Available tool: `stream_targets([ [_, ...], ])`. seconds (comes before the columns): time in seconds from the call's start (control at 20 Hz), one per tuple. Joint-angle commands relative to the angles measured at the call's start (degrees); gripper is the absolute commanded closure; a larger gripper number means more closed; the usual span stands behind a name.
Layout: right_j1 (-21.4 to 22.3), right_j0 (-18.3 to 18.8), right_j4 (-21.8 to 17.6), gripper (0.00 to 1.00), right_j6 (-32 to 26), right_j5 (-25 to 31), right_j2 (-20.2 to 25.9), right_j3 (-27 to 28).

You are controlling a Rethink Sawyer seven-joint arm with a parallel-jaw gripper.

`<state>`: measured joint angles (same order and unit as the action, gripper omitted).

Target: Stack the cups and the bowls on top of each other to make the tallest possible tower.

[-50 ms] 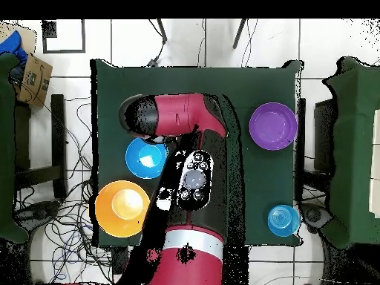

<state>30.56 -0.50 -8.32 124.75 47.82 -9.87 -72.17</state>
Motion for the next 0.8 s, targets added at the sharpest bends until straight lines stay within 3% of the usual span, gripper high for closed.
stream_targets([
  [0.05,-1.54,1.02,-0.39,1.0,-1.6,-4.11,7.31,-5.07],
  [0.2,-1.22,2.11,0.88,1.0,-2.18,-4.13,8.68,-5.97],
  [0.25,-1.12,2.47,1.3,0.0,-2.38,-4.14,9.14,-6.27],
  [0.8,-0.03,2.87,0.42,0.0,-2.12,-2.94,8.55,-6.29],
])
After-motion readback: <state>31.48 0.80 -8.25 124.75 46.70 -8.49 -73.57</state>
